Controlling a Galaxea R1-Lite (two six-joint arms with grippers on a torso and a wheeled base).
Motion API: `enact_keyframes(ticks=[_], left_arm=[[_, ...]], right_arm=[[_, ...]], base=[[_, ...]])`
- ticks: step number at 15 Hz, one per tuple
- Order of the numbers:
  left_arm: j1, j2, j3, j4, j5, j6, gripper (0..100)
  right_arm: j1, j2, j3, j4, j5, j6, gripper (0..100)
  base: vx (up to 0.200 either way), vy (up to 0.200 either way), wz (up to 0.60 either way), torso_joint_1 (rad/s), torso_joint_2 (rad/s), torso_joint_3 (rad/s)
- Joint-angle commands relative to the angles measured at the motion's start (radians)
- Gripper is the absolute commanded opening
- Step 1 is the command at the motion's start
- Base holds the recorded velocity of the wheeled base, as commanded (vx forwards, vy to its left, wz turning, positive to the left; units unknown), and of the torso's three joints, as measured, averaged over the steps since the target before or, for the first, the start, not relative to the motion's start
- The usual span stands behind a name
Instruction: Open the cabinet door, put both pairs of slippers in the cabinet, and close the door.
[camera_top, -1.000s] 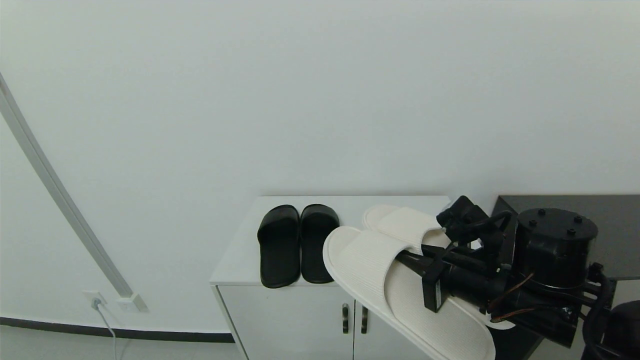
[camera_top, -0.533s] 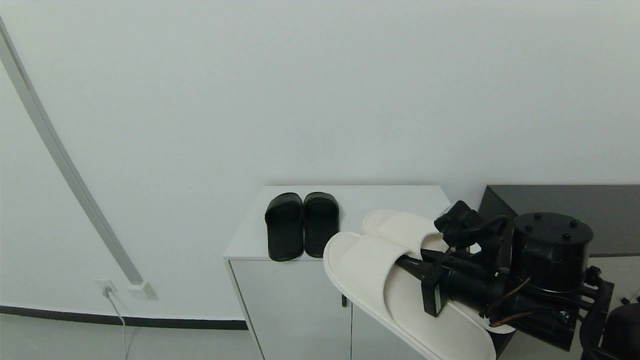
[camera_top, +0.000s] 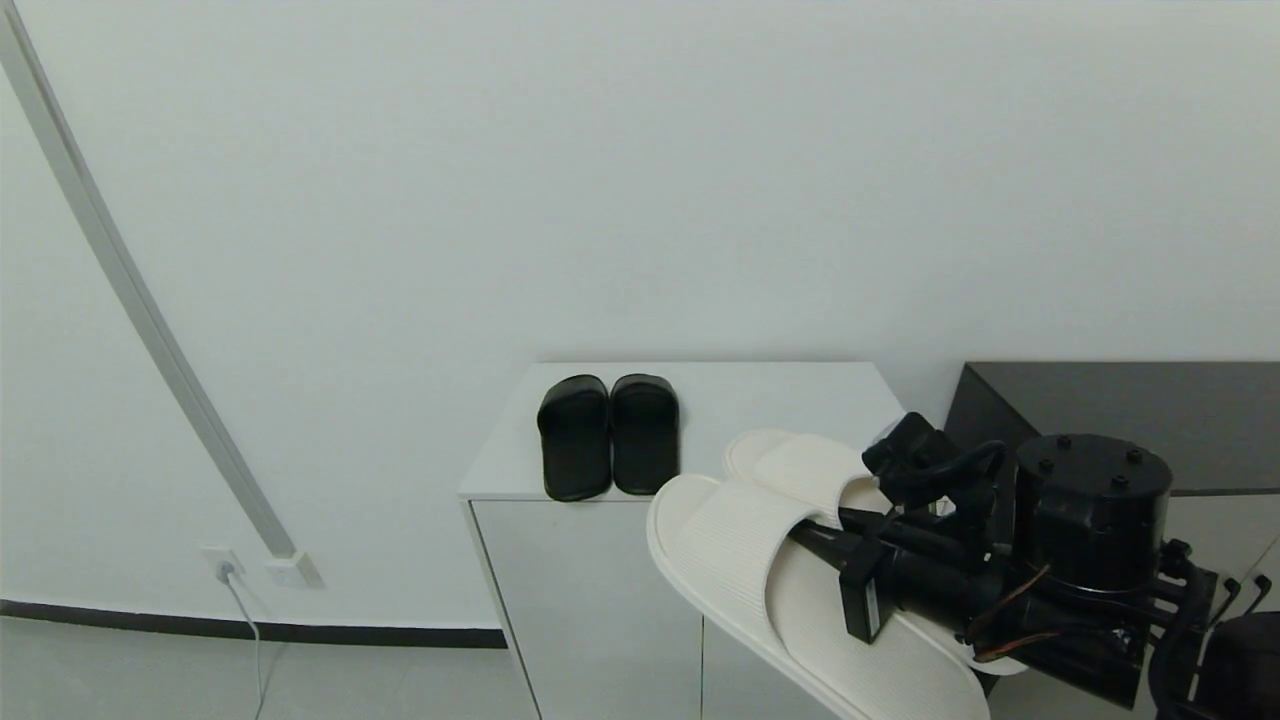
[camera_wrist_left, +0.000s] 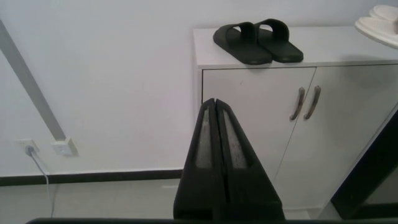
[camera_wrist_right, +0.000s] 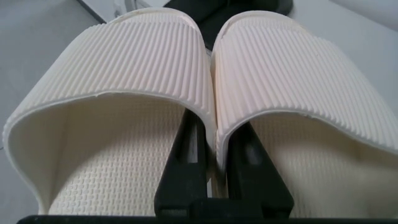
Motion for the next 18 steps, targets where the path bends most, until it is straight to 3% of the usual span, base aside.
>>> enact_keyframes(ticks=[1,6,7,18], left_arm=[[0.0,0.002,0.0,0.001,0.0,0.0,0],[0.0,0.002,0.0,0.001,-0.001,0.001,0],[0.002,0.002,0.0,0.001,0.0,0.001,100],[0.002,0.0,0.0,0.001,0.0,0.0,100]], right_arm=[[0.0,0.0,0.009,0.0,0.001,-0.001,0],[0.003,-0.014,0.024,-0.005,0.001,-0.001,0],[0.003,-0.014,0.029,-0.005,0.001,-0.003,0],[0.009,-0.015,0.039,-0.005,0.001,-0.004,0]], base=[[0.0,0.0,0.0,0.0,0.0,0.0],[0.0,0.0,0.0,0.0,0.0,0.0],[0.0,0.0,0.0,0.0,0.0,0.0],[0.0,0.0,0.0,-0.13,0.3,0.167]])
